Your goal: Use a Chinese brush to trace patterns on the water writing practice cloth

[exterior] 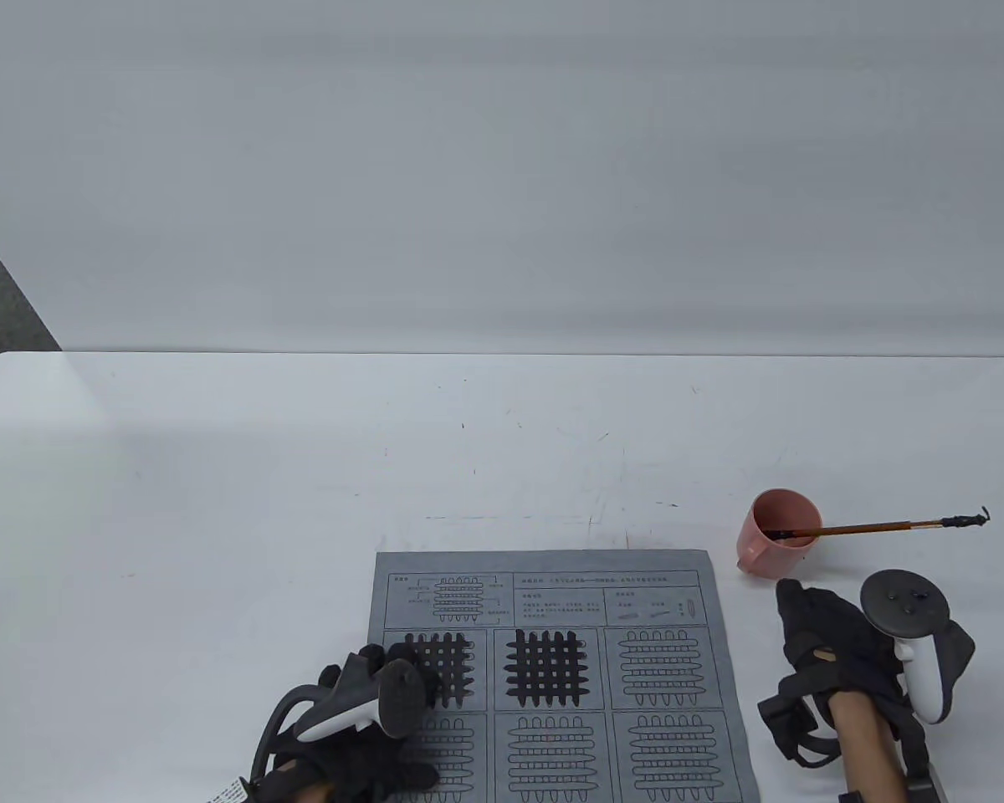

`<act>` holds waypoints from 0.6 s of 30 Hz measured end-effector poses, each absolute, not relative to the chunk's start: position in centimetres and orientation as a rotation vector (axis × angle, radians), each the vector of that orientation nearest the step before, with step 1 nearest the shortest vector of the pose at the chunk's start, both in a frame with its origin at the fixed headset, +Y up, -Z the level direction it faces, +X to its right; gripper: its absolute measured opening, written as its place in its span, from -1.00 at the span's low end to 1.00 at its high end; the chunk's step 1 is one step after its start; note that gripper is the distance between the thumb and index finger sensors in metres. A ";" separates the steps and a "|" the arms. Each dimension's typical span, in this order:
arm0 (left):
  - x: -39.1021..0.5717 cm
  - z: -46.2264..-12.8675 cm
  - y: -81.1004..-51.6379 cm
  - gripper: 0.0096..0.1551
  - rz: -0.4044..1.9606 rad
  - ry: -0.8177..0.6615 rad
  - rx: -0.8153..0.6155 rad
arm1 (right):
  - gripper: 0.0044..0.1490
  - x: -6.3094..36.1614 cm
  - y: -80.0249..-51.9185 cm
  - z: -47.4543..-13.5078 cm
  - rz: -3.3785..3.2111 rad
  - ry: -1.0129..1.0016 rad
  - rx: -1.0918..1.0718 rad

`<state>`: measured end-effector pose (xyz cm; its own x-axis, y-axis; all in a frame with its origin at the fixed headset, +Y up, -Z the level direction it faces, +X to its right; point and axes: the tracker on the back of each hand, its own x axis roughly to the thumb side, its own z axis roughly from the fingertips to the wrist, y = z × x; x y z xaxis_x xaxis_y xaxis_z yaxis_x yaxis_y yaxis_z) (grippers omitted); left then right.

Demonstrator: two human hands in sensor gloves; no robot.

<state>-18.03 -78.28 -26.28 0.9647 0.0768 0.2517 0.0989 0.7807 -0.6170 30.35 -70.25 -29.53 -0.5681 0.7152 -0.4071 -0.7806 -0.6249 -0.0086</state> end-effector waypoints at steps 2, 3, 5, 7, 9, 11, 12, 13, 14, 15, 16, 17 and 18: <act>-18.4 -26.4 -77.5 0.25 0.015 -0.258 -0.613 | -0.35 28.6 -69.8 -29.0 2.287 0.232 -0.405; -18.6 -26.4 -77.2 0.26 0.028 -0.250 -0.586 | -0.34 28.0 -69.8 -28.8 2.327 0.218 -0.381; -18.9 -26.5 -76.5 0.26 0.049 -0.229 -0.519 | -0.29 26.1 -70.2 -28.2 2.396 0.195 -0.295; -19.1 -26.5 -76.0 0.25 0.055 -0.219 -0.474 | -0.14 24.6 -70.8 -27.9 2.420 0.204 -0.216; -19.2 -26.5 -75.7 0.25 0.061 -0.205 -0.431 | 0.00 23.2 -71.3 -27.8 2.481 0.214 -0.150; -19.4 -26.4 -75.3 0.25 0.071 -0.193 -0.384 | 0.06 22.3 -71.9 -27.9 2.603 0.188 -0.069; -19.4 -26.4 -75.2 0.25 0.073 -0.189 -0.367 | 0.07 21.9 -72.1 -27.9 2.677 0.156 -0.036; -19.5 -26.4 -74.9 0.25 0.075 -0.182 -0.346 | 0.08 21.4 -72.3 -28.0 2.761 0.155 0.010; -19.6 -26.4 -74.7 0.25 0.079 -0.174 -0.327 | 0.08 20.9 -72.4 -27.9 2.806 0.144 0.066; -19.6 -26.4 -74.6 0.25 0.082 -0.172 -0.319 | 0.09 20.8 -72.4 -27.9 2.819 0.134 0.089; -19.8 -26.4 -74.4 0.26 0.085 -0.166 -0.298 | 0.08 20.3 -72.5 -27.9 2.847 0.110 0.146; -19.8 -26.5 -74.3 0.26 0.088 -0.165 -0.286 | 0.08 19.9 -72.4 -27.8 2.866 0.091 0.186; -19.9 -26.4 -74.1 0.26 0.091 -0.165 -0.272 | 0.09 19.6 -72.2 -27.8 2.894 0.067 0.219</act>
